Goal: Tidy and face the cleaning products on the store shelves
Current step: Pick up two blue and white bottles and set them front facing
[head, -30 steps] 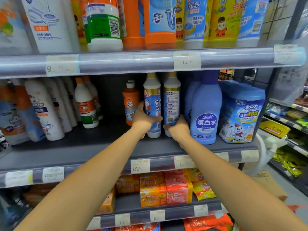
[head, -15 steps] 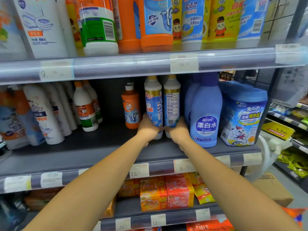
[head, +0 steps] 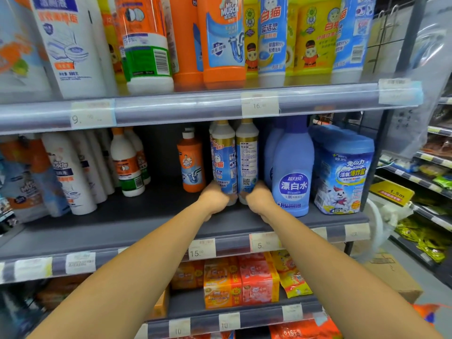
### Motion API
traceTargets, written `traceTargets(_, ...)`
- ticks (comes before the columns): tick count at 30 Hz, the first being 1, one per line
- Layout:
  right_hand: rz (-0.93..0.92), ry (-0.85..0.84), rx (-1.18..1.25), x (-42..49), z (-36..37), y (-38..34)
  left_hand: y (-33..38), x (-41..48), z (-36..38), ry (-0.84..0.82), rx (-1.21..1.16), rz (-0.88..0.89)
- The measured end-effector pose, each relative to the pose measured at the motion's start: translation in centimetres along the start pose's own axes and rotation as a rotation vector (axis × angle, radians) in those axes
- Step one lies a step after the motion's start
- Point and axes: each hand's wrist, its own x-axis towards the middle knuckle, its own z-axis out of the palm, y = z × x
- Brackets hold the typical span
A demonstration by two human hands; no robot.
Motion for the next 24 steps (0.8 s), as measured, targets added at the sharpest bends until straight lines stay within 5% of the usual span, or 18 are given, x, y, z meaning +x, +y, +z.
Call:
traceTargets(6,0.000,-0.050,0.005,-3.9,-2.0,-2.0,0.8,-4.0,-2.1,-0.079,-0.081,-0.065)
traceTargets(15,-0.298,-0.297,-0.732,-13.8,-9.7,-6.1,5.2,-10.7,-6.8,-0.241,0.595,0.158)
traceTargets(24,-0.296,-0.379,-0.938,-19.8,-18.0,-10.9,14.8,-15.5,-10.7,-0.487,0.921,0.245)
